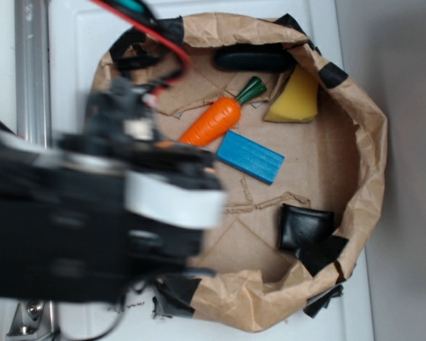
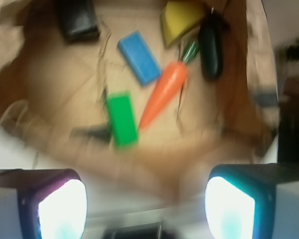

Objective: Grab the blue block.

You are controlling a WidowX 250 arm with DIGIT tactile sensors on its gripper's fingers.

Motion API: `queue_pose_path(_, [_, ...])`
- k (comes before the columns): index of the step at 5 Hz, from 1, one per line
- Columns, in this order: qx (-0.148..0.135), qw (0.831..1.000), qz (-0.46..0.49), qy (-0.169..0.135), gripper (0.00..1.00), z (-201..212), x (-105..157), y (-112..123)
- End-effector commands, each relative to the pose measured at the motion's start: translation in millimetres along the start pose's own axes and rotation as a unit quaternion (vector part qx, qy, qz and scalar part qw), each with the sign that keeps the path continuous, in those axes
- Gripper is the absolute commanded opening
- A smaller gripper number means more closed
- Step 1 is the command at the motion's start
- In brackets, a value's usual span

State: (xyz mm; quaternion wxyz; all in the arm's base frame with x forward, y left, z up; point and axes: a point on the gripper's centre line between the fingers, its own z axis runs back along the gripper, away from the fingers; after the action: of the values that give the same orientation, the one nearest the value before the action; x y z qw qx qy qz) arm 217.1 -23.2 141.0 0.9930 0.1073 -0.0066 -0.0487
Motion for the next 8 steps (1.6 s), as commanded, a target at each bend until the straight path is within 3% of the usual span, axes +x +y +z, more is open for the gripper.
queue_pose_path(1, [-0.033, 0.995, -0.089, 0.018, 1.0, -79, 53, 23])
queue_pose_path(2, [-0.049, 0.991, -0.122, 0.017, 1.0, -100, 60, 24])
queue_pose_path(4, [-0.087, 0.977, -0.195, 0.013, 1.0, -126, 49, -29])
queue_pose_path(5, [-0.076, 0.976, -0.202, 0.017, 1.0, -134, 50, -43])
queue_pose_path(6, [-0.077, 0.981, -0.175, 0.024, 0.0, -147, 57, -37])
queue_pose_path(7, [-0.061, 0.99, -0.13, 0.011, 0.0, -124, 58, -15])
queue_pose_path(8, [0.002, 1.0, 0.004, -0.013, 0.0, -79, 55, 13])
